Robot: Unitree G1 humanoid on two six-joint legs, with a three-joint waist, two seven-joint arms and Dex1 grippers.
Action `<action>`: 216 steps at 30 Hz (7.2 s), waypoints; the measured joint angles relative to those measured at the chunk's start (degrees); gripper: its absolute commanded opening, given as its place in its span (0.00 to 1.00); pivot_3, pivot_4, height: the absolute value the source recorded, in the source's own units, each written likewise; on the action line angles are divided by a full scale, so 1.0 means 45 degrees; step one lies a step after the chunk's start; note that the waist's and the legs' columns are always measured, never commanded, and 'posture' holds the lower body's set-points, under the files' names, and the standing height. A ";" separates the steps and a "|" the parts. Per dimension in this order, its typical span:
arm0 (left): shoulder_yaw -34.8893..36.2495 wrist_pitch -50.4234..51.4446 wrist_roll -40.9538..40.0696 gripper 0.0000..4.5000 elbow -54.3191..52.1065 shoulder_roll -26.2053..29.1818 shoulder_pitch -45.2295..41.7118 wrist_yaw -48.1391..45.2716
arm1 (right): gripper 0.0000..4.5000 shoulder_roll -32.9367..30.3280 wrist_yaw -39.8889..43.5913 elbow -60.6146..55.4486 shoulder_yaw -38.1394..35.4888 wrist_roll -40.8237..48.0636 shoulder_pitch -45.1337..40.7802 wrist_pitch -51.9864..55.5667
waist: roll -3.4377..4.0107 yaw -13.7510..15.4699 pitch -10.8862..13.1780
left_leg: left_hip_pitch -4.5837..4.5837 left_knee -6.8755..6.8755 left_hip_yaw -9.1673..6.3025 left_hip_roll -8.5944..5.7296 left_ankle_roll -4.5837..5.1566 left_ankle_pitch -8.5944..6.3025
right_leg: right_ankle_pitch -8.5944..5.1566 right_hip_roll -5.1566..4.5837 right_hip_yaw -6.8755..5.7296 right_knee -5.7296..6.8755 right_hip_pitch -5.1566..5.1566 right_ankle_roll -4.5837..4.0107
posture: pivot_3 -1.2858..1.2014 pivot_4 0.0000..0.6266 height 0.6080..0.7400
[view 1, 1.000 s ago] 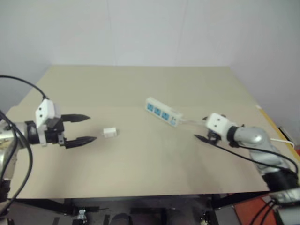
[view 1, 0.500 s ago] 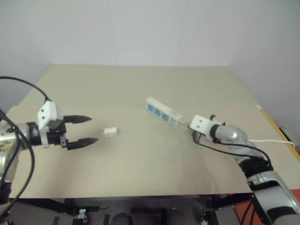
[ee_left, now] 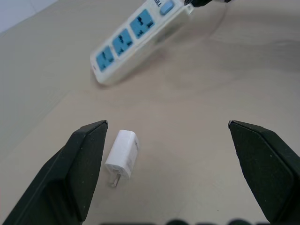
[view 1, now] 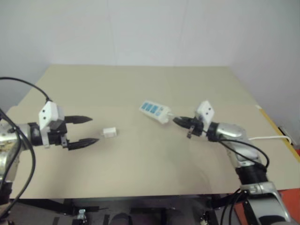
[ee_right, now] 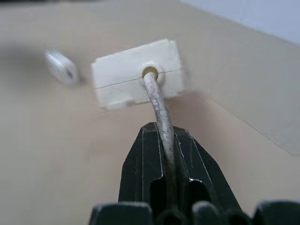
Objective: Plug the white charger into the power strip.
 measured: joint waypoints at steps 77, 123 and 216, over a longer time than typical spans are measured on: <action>-0.0715 -0.0037 0.0019 1.00 0.0280 -0.0360 -0.0763 -0.0302 | 0.86 0.3356 0.1354 0.8261 0.0599 -0.2489 -0.1111 -0.6318 | -0.0001 -0.0414 -0.0009 | 0.0069 0.0012 -0.0003 0.0002 -0.0003 0.0001 | 0.0001 0.0010 0.0010 0.0025 0.0052 -0.0003 | 0.52 0.24 1.00; -0.9673 -0.2348 0.8265 1.00 0.9575 -0.2588 -1.2546 -0.4198 | 0.76 0.3560 0.6488 1.1829 0.1347 -0.3116 -0.3187 -0.9449 | -0.0004 -0.0422 -0.0011 | 0.0016 0.0019 -0.0015 -0.0012 -0.0014 0.0009 | -0.0002 0.0023 0.0005 0.0037 0.0011 -0.0002 | 0.52 0.24 1.00; -0.3641 -0.1813 0.1595 0.22 0.4819 -0.6677 -0.6469 -0.3469 | 0.76 0.3501 0.5617 0.9991 0.1417 -0.2985 -0.2101 -0.8327 | 0.0006 -0.0400 -0.0017 | 0.0056 0.0069 -0.0048 -0.0030 -0.0019 0.0011 | 0.0004 0.0002 0.0012 0.0145 0.0045 0.0007 | 0.52 0.24 1.00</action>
